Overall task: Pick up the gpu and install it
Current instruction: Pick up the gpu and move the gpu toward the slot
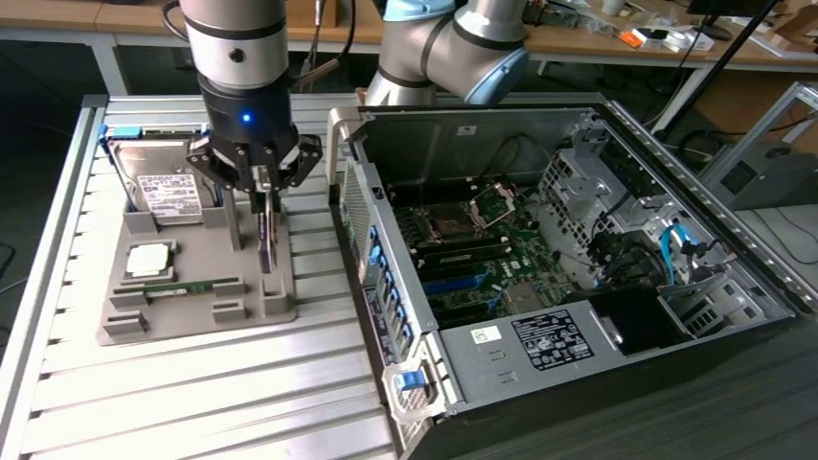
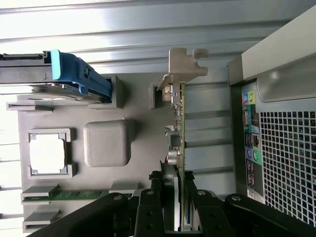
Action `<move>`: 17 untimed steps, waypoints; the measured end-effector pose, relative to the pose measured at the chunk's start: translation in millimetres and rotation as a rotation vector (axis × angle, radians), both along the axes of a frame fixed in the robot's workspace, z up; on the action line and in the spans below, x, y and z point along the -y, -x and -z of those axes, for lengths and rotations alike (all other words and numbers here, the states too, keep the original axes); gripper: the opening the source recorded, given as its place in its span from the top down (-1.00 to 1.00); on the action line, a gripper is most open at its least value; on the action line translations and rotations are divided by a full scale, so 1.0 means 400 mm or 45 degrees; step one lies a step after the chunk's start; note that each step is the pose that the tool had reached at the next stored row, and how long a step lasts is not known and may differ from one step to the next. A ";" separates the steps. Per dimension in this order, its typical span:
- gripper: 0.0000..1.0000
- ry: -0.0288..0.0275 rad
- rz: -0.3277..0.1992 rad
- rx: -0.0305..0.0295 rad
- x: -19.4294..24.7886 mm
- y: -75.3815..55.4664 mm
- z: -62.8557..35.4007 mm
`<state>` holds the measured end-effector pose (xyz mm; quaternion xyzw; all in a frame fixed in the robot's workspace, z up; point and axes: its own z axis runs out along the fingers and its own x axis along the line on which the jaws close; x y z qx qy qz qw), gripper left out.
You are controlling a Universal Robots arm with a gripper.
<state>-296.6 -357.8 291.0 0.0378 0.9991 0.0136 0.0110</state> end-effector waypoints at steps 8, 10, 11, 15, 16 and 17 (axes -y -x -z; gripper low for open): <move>0.44 -0.0025 0.000 -0.0001 0.000 0.000 -0.013; 0.44 -0.0037 0.000 -0.0001 0.000 0.000 -0.018; 0.44 -0.0043 0.000 -0.0001 0.000 0.000 -0.019; 0.44 -0.0065 0.000 -0.0001 0.000 0.000 -0.027; 0.44 -0.0070 0.000 0.0000 0.000 0.000 -0.029; 0.44 -0.0074 0.000 -0.0001 0.000 0.000 -0.030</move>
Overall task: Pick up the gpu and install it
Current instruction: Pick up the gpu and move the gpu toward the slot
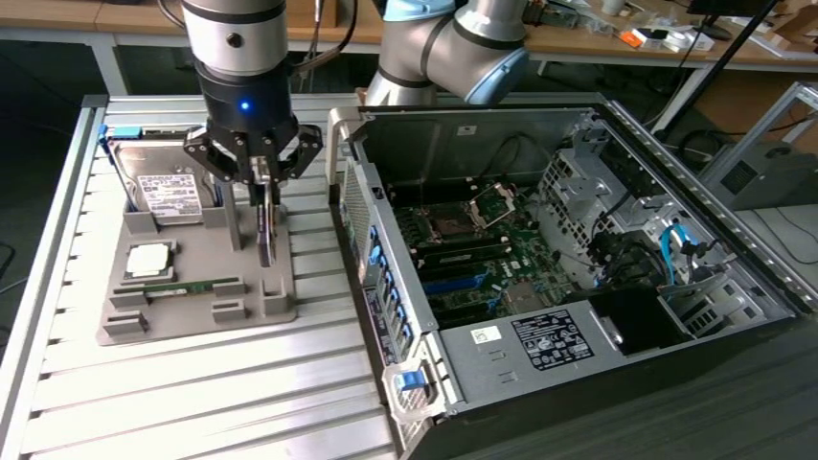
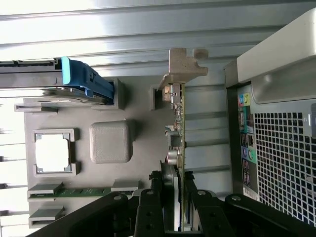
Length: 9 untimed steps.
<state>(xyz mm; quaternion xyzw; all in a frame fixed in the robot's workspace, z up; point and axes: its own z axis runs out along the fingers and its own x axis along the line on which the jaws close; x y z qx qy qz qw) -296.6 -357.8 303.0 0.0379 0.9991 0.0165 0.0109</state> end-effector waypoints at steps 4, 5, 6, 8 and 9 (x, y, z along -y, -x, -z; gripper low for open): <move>0.44 -0.0024 0.000 0.0000 0.000 0.000 -0.010; 0.44 -0.0031 0.000 0.0000 0.000 0.000 -0.013; 0.44 -0.0037 0.000 -0.0001 0.000 0.000 -0.016; 0.44 -0.0047 0.000 0.0000 0.000 0.000 -0.020; 0.44 -0.0053 0.000 0.0001 0.000 0.000 -0.022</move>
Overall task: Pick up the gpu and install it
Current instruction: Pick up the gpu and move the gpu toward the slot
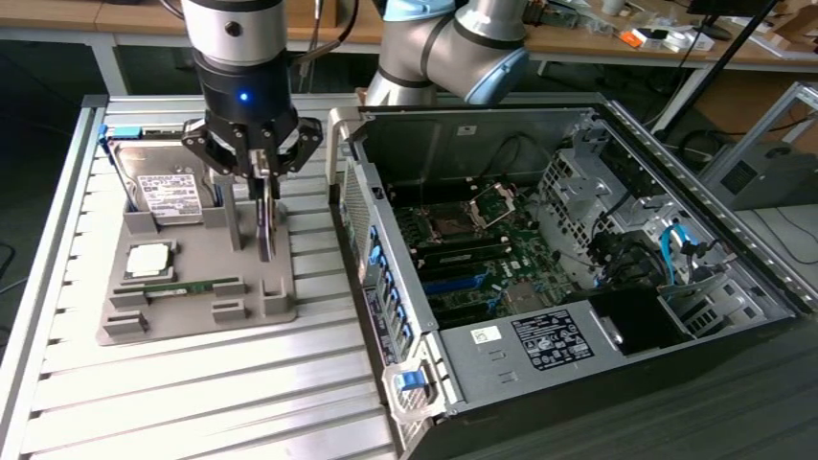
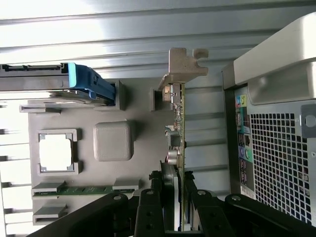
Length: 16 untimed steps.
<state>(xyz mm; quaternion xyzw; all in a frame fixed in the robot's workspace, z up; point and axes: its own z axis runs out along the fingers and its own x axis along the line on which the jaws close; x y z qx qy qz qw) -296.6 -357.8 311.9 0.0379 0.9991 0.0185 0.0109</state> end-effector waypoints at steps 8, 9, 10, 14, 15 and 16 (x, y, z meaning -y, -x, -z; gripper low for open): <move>0.44 -0.0034 0.000 -0.0001 0.000 0.000 -0.016; 0.44 -0.0041 0.000 0.0000 0.000 0.000 -0.019; 0.44 -0.0047 0.000 -0.0001 0.000 0.000 -0.022; 0.44 -0.0061 0.000 -0.0001 0.000 0.000 -0.030; 0.44 -0.0064 0.000 -0.0001 0.000 0.000 -0.032; 0.44 -0.0067 0.000 -0.0001 0.000 0.000 -0.033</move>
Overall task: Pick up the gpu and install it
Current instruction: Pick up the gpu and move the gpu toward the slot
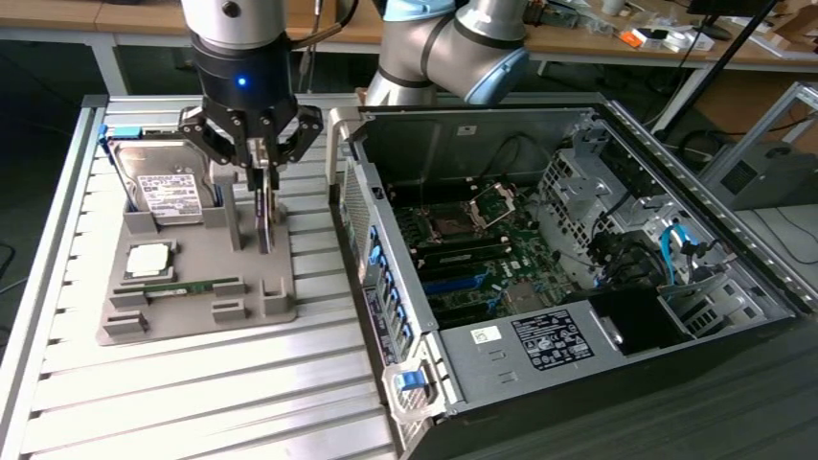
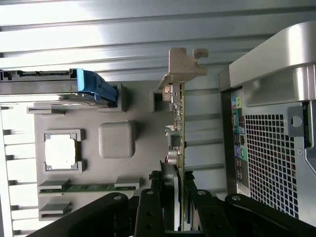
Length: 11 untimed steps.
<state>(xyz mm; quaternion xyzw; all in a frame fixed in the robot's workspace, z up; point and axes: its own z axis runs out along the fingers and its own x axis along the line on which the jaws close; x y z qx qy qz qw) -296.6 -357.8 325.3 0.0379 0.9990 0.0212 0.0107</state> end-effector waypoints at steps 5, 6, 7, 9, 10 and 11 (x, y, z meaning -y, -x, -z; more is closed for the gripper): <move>0.44 -0.0014 0.000 0.0001 0.000 0.000 -0.008; 0.44 -0.0018 0.000 0.0000 0.000 0.000 -0.011; 0.44 -0.0021 0.000 0.0000 0.000 0.000 -0.013; 0.44 -0.0027 0.000 0.0000 0.000 0.000 -0.017; 0.44 -0.0030 0.000 0.0000 0.000 0.000 -0.019; 0.44 -0.0032 0.000 0.0000 0.000 0.000 -0.020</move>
